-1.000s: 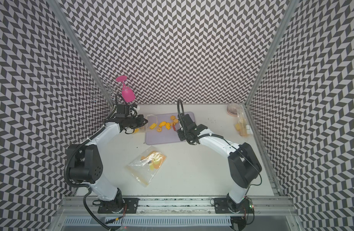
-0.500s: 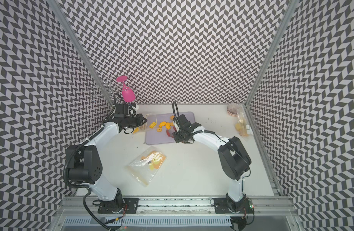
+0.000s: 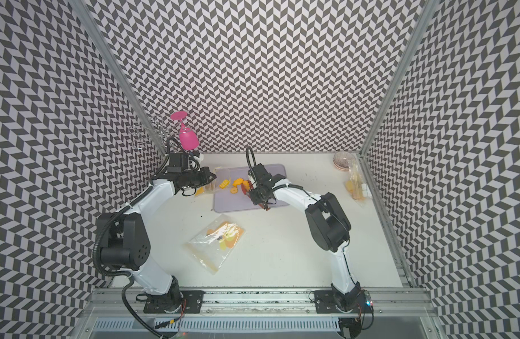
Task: Put the cookies into a resealable bag to prevent moisture
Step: Pick up the cookie from the tray, then place the cookie in the ziploc bag.
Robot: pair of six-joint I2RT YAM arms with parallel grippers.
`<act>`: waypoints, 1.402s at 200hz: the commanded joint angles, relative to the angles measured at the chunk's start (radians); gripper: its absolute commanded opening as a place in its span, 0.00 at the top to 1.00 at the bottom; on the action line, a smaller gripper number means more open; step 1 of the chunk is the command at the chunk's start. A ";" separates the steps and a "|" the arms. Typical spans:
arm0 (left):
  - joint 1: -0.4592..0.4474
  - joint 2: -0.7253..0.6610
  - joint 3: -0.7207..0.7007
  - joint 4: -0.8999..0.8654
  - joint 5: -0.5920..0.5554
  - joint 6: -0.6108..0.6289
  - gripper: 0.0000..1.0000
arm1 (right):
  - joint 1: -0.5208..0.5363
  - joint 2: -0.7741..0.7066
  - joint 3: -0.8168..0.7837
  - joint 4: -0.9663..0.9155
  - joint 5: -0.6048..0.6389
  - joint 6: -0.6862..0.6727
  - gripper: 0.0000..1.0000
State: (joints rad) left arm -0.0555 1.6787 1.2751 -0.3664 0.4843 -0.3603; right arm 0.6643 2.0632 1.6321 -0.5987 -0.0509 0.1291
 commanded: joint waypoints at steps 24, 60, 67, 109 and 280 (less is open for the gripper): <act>0.010 -0.006 -0.002 0.023 0.022 -0.003 1.00 | 0.001 -0.104 -0.050 0.059 0.056 0.010 0.64; 0.001 0.006 0.000 0.024 0.041 0.004 1.00 | 0.001 -0.275 -0.168 0.136 0.127 0.035 0.67; -0.003 0.009 0.001 0.023 0.041 0.004 1.00 | 0.001 -0.305 -0.182 0.147 0.126 0.032 0.68; -0.027 0.024 0.013 0.006 0.039 0.017 1.00 | 0.007 -0.413 -0.212 0.183 0.051 -0.006 0.69; -0.046 0.039 0.026 -0.005 0.051 0.029 1.00 | 0.067 -0.235 -0.061 0.204 -0.072 -0.069 0.70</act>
State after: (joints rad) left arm -0.0921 1.7134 1.2755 -0.3710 0.5144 -0.3492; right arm 0.7300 1.8019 1.5208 -0.4435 -0.1043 0.0761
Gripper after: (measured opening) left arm 0.047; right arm 0.308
